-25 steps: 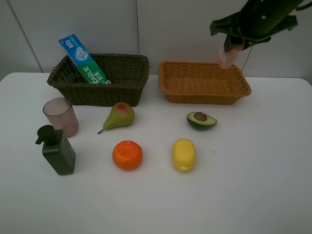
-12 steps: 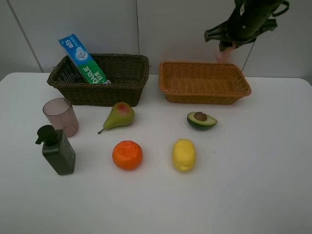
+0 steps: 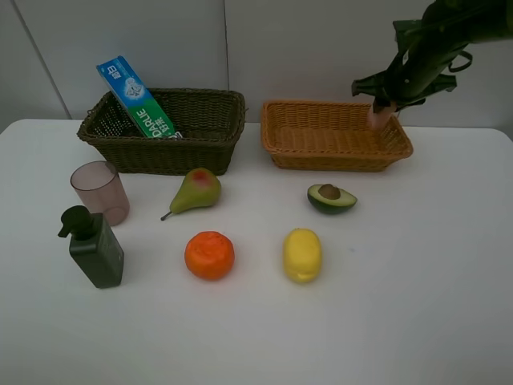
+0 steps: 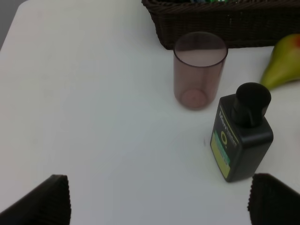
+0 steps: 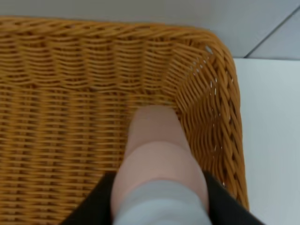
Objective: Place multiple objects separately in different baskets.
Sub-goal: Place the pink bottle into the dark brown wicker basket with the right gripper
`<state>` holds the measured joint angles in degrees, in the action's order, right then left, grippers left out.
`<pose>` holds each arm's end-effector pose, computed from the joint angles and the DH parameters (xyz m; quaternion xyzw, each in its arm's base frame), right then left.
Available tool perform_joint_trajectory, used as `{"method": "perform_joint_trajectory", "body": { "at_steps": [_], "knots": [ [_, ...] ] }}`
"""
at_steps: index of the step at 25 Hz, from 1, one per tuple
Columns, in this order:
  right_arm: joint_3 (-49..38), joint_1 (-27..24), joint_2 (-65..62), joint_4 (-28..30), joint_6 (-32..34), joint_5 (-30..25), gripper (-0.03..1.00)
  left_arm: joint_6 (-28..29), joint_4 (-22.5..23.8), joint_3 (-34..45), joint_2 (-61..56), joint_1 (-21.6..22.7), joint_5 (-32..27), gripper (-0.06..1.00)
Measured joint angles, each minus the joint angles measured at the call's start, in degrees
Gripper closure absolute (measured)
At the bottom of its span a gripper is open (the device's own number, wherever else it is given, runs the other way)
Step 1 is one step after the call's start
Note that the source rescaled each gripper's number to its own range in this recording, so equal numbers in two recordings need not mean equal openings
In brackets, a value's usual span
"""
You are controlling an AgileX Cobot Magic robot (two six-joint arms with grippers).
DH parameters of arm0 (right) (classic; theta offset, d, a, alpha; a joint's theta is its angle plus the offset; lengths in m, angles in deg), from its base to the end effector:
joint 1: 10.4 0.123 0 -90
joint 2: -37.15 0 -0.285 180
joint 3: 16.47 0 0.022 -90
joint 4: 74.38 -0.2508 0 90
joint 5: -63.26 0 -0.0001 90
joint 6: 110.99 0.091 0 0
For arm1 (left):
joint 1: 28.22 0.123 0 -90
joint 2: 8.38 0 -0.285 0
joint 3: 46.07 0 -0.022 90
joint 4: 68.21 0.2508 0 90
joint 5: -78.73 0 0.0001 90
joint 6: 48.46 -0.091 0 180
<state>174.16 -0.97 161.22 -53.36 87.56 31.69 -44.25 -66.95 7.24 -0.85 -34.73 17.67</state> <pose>0.4486 0.0571 0.2078 -0.0446 0.9443 -0.0623 0.3201 0.0031 0.0014 0.2536 0.0175 0.8740 -0.0344 0.4844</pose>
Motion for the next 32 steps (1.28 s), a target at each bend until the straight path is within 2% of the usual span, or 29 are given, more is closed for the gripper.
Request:
{"method": "perform_joint_trajectory", "body": {
  "at_steps": [5,9,14,19,27,32],
  "knots": [
    [0.12,-0.02,0.27,-1.67,-1.44,2.64,0.97,0.0,0.0,0.0,0.0,0.0,0.0,-0.06],
    [0.39,0.62,0.27,-8.92,-7.85,4.09,0.97,0.0,0.0,0.0,0.0,0.0,0.0,-0.06],
    [0.39,4.73,0.27,-17.04,-15.36,5.17,0.97,0.0,0.0,0.0,0.0,0.0,0.0,-0.06],
    [1.42,9.51,0.27,-19.04,-16.25,6.7,0.97,0.0,0.0,0.0,0.0,0.0,0.0,-0.06],
    [8.25,17.19,0.27,-19.57,-16.3,6.46,0.97,0.0,0.0,0.0,0.0,0.0,0.0,-0.06],
    [10.73,20.52,1.72,-22.72,-16.3,7.12,0.97,0.0,0.0,0.0,0.0,0.0,0.0,-0.06]
  ]
}}
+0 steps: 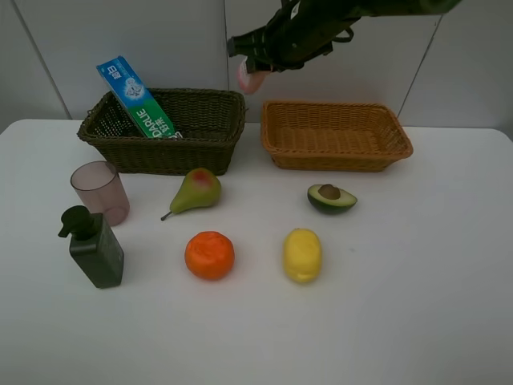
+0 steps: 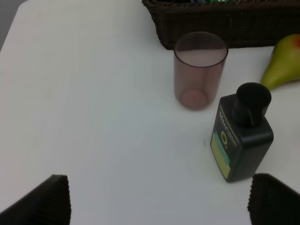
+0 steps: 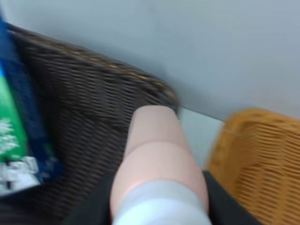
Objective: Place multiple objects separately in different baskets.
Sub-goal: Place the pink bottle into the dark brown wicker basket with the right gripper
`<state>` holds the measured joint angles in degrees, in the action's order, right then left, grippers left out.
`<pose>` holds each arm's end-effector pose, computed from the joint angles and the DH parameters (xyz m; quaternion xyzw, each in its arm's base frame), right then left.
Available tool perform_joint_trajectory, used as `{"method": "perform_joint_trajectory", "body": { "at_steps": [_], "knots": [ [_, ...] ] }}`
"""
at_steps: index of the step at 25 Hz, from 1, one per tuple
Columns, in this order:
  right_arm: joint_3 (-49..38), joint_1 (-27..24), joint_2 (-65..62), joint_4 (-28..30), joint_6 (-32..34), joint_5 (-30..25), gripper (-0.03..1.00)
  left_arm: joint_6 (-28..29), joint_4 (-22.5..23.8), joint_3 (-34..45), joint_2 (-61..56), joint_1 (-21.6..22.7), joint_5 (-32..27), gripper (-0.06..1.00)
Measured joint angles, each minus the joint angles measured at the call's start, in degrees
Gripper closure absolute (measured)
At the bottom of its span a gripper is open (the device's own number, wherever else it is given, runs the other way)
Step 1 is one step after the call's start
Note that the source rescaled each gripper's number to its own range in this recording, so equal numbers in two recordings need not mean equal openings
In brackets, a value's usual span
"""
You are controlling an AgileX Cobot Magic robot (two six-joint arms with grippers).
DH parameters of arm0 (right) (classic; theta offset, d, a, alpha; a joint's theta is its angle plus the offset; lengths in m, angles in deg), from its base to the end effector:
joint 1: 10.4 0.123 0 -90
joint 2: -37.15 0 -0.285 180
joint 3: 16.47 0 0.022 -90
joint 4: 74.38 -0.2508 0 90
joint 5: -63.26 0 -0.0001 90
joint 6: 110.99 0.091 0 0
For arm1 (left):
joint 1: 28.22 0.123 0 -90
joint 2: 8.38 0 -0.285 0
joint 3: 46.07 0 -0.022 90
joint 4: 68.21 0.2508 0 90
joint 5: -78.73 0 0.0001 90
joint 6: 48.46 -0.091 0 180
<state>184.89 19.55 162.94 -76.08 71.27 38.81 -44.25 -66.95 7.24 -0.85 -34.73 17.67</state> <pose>0.4204 0.2435 0.2558 -0.2066 0.8781 0.1306 0.4113 0.0031 0.0014 0.2536 0.0175 0.8740 -0.0344 0.4844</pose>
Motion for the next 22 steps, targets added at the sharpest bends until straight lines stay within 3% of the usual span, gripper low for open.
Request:
{"method": "perform_joint_trajectory", "body": {
  "at_steps": [12,22],
  "knots": [
    [0.54,4.2,4.25,-5.03,0.0,7.53,0.97,0.0,0.0,0.0,0.0,0.0,0.0,-0.06],
    [5.12,5.63,8.24,-8.09,0.0,6.59,0.97,0.0,0.0,0.0,-0.02,0.0,0.0,-0.06]
  ]
}}
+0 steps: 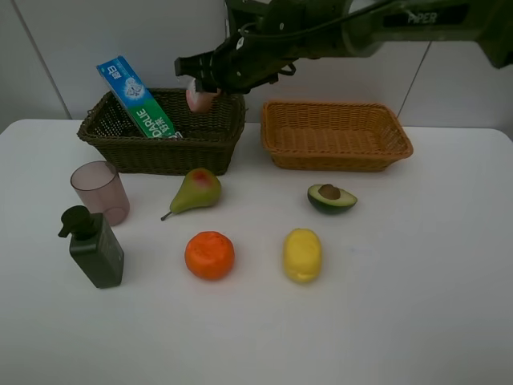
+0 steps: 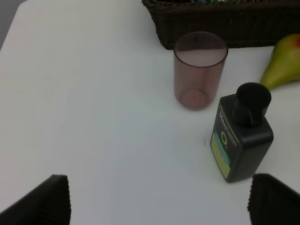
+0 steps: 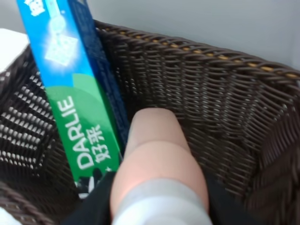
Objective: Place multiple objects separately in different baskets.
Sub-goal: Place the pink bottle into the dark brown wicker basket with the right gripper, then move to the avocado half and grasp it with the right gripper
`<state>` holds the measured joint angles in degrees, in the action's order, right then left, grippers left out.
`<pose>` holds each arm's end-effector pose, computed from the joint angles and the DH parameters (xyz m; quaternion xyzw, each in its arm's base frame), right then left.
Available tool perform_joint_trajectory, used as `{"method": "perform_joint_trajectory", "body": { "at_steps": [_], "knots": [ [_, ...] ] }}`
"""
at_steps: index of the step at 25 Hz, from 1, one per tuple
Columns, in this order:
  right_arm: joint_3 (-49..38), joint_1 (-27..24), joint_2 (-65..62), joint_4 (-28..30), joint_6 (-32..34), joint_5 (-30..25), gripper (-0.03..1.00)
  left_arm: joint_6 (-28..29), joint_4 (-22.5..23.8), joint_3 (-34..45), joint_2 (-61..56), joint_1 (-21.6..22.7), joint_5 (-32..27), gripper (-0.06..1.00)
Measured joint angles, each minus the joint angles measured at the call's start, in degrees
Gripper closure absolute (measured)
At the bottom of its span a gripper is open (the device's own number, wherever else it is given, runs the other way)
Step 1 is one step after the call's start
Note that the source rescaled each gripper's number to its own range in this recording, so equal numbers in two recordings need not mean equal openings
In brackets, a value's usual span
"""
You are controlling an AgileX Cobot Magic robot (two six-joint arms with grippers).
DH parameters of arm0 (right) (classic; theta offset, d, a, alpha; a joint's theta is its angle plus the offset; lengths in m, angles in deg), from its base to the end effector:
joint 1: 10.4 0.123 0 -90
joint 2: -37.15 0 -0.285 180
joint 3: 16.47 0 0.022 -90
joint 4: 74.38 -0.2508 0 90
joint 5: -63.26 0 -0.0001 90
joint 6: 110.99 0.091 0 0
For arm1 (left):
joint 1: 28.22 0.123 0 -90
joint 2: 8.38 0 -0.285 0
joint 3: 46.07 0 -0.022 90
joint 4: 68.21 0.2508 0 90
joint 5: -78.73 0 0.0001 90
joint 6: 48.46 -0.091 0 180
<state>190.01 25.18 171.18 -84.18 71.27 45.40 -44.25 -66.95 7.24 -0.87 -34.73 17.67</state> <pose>0.4186 0.3053 0.2208 -0.1961 0.8655 0.2054 0.4126 0.0031 0.0014 0.2536 0.0175 0.8739 -0.0344 0.4846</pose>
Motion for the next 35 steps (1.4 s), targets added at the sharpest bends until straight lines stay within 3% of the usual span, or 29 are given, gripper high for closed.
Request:
{"method": "perform_joint_trajectory", "body": {
  "at_steps": [3,8,11,28,35],
  "knots": [
    [0.55,0.0,0.0,-0.07,0.0,0.28,0.89,0.0,0.0,0.0,0.0,0.0,0.0,-0.06],
    [0.66,0.0,0.25,1.99,0.0,0.11,0.15,0.0,0.0,0.0,0.0,0.0,0.0,-0.06],
    [0.71,0.0,0.58,2.39,0.0,-0.52,0.01,0.0,0.0,0.0,0.0,0.0,0.0,-0.06],
    [0.73,0.0,0.34,1.88,-0.91,-2.62,-0.03,0.0,0.0,0.0,0.0,0.0,0.0,-0.06],
    [0.73,0.0,-3.63,3.01,-4.04,-6.87,-0.03,0.0,0.0,0.0,0.0,0.0,0.0,-0.06]
  ]
}}
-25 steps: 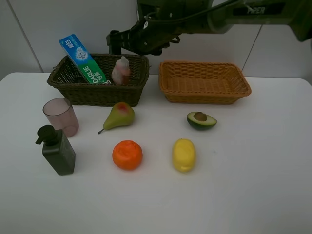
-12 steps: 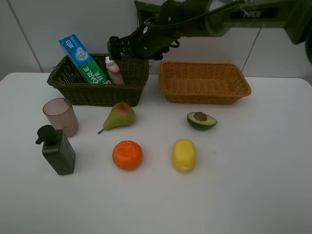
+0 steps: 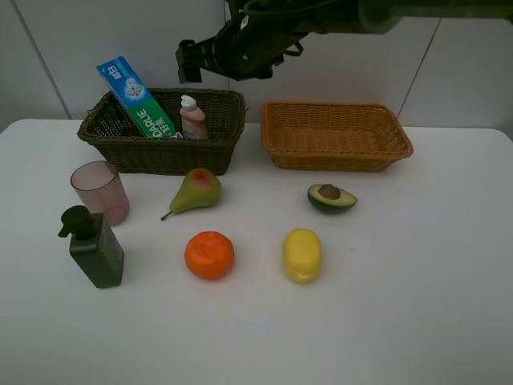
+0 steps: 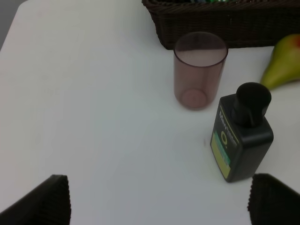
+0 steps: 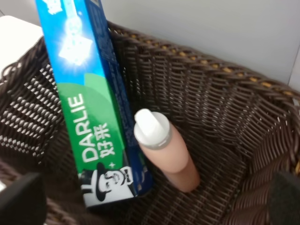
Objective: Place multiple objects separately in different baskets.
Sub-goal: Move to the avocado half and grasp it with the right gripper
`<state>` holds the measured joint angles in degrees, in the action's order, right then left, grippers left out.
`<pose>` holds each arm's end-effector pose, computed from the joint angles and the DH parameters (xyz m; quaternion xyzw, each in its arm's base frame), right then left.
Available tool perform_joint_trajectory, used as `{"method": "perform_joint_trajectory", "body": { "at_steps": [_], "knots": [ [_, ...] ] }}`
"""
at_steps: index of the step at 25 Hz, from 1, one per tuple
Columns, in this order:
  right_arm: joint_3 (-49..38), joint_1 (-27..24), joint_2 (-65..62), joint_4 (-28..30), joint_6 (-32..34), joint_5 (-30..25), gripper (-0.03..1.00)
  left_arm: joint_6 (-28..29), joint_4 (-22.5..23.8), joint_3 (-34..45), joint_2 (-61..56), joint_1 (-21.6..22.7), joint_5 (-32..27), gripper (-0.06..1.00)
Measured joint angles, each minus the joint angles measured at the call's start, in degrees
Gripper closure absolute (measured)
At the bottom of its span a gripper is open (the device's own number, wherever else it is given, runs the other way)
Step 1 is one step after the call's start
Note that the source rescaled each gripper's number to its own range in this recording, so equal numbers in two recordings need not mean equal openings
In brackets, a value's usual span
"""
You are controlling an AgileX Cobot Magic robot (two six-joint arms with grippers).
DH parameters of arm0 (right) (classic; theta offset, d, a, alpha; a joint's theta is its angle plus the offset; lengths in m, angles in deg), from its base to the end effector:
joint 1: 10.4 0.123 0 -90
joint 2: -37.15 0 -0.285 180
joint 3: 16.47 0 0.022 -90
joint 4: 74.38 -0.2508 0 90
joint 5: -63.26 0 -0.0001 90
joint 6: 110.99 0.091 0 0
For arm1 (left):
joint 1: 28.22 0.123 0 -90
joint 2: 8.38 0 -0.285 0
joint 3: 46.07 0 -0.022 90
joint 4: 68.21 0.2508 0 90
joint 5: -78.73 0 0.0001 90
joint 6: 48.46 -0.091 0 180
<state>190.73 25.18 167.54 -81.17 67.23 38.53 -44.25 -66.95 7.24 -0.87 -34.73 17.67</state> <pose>0.4086 0.2979 0.2485 -0.2518 0.8617 0.1713 0.4060 0.0031 0.0014 0.2536 0.0175 0.8739 -0.0344 0.4846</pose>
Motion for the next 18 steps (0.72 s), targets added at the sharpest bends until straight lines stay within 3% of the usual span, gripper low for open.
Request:
{"method": "perform_joint_trajectory", "body": {
  "at_steps": [9,18],
  "knots": [
    [-1.68,-0.05,-6.62,7.32,0.4,-8.75,-0.03,0.0,0.0,0.0,0.0,0.0,0.0,-0.06],
    [-22.28,-4.06,-17.94,10.92,3.69,-3.18,-0.03,0.0,0.0,0.0,0.0,0.0,0.0,-0.06]
  ]
}}
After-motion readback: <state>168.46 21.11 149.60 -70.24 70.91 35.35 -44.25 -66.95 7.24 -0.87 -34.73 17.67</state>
